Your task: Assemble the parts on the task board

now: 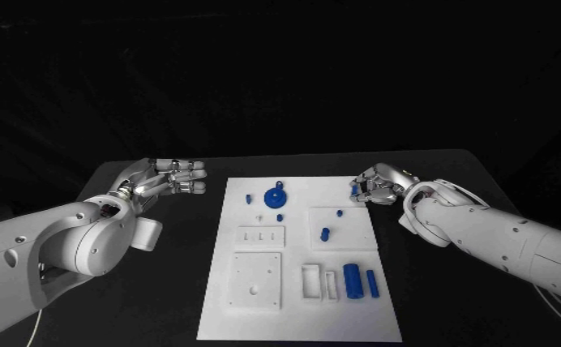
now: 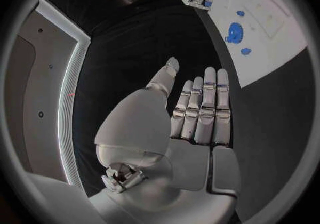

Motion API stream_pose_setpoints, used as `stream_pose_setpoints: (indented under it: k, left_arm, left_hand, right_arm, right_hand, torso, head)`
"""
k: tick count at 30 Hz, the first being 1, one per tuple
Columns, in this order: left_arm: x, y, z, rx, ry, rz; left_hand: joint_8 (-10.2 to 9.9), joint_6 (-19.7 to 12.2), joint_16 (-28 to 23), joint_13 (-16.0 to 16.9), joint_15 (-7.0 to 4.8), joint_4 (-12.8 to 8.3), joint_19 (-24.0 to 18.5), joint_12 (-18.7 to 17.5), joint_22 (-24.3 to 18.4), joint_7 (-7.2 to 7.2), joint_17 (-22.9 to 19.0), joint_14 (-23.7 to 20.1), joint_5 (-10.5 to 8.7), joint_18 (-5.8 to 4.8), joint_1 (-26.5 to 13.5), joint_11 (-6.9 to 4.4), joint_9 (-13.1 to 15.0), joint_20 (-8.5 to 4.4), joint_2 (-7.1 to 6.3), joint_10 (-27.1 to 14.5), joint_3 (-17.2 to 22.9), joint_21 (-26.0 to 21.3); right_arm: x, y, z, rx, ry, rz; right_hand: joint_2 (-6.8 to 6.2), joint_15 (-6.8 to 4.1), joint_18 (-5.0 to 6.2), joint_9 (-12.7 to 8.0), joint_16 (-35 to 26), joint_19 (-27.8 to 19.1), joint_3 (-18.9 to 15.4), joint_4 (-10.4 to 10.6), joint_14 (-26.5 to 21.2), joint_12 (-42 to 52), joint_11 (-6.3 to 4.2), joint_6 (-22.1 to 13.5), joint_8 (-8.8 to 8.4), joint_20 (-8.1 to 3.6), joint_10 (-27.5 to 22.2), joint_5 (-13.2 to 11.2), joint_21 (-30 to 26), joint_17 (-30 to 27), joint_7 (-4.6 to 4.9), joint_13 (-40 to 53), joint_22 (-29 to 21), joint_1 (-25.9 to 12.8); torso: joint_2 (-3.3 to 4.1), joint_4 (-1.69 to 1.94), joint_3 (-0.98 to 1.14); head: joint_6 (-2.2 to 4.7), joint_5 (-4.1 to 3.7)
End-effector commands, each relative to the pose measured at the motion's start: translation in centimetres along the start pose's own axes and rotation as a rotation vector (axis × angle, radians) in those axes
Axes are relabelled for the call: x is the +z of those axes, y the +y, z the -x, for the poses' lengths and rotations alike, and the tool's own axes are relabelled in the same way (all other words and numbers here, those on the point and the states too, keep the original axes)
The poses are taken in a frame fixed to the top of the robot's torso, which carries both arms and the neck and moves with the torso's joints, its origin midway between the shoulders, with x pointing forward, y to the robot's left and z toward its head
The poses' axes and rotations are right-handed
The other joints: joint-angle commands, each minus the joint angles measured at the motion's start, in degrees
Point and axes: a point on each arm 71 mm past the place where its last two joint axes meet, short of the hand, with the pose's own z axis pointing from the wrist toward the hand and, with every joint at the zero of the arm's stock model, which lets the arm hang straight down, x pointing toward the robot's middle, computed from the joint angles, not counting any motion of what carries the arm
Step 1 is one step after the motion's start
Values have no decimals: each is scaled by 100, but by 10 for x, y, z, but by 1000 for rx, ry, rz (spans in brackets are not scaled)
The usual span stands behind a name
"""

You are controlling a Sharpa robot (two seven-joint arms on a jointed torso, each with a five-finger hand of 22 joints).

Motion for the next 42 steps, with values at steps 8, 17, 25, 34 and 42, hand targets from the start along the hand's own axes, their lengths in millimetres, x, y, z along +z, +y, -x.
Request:
stream_pose_setpoints:
  k: [8,17,25,34,42]
  left_arm:
    - [0,-1,-1,0,8,-7]
    - [0,-1,0,0,7,-5]
    - [0,0,0,2,12,4]
    - [11,-2,-2,81,90,112]
    - [30,-18,-15,196,183,189]
  left_hand:
    - [-7,-20,-11,6,34,59,-24,-10,-10,-2,4,-17,-12,19,71,14,2,31,4,-43,0,5]
    - [-8,-24,-12,6,32,59,-23,-11,-10,-2,4,-15,-19,20,83,14,1,30,14,-46,5,9]
    - [-6,45,0,4,5,65,-10,-12,-1,-28,6,16,-17,14,43,-39,3,8,82,144,9,32]
    - [4,447,553,15,-311,327,376,4,167,-230,179,617,-140,-93,-417,-397,10,-287,205,1173,-61,363]
    - [0,651,2495,430,-930,613,1013,982,863,-457,1405,1399,-155,-272,-601,-958,26,-925,149,2563,-273,1525]
  right_arm:
    - [-1,0,-9,2,38,4]
    - [-2,-1,-7,2,14,-3]
    - [-1,4,-7,24,-15,-1]
    - [5,29,12,54,-49,26]
    - [19,79,24,51,-57,113]
  right_hand:
    - [108,-44,-18,25,31,137,910,-137,23,45,-99,339,-7,-37,9,-658,67,44,-80,46,558,-85]
    - [146,-68,-24,43,28,131,1705,-151,26,47,-131,553,-4,-61,17,-1346,98,62,-119,73,560,-118]
    - [119,-77,-24,49,46,134,1932,-114,32,63,-145,622,-1,-70,46,-1422,143,87,-135,98,566,-158]
    - [105,-83,-23,51,68,139,1733,-86,36,73,-155,682,-3,-74,71,-1326,194,113,-156,120,572,-115]
    - [86,-85,-27,52,77,144,1672,-39,39,81,-160,698,-2,-76,83,-1320,230,124,-166,136,578,-110]
  torso:
    - [0,-5,1]
    - [-3,-9,0]
    - [-3,-19,6]
    - [-29,-33,-21]
    - [-90,-91,-27]
  head:
    - [-14,-12]
    - [-12,-44]
    - [3,-34]
    - [48,-12]
    - [65,81]
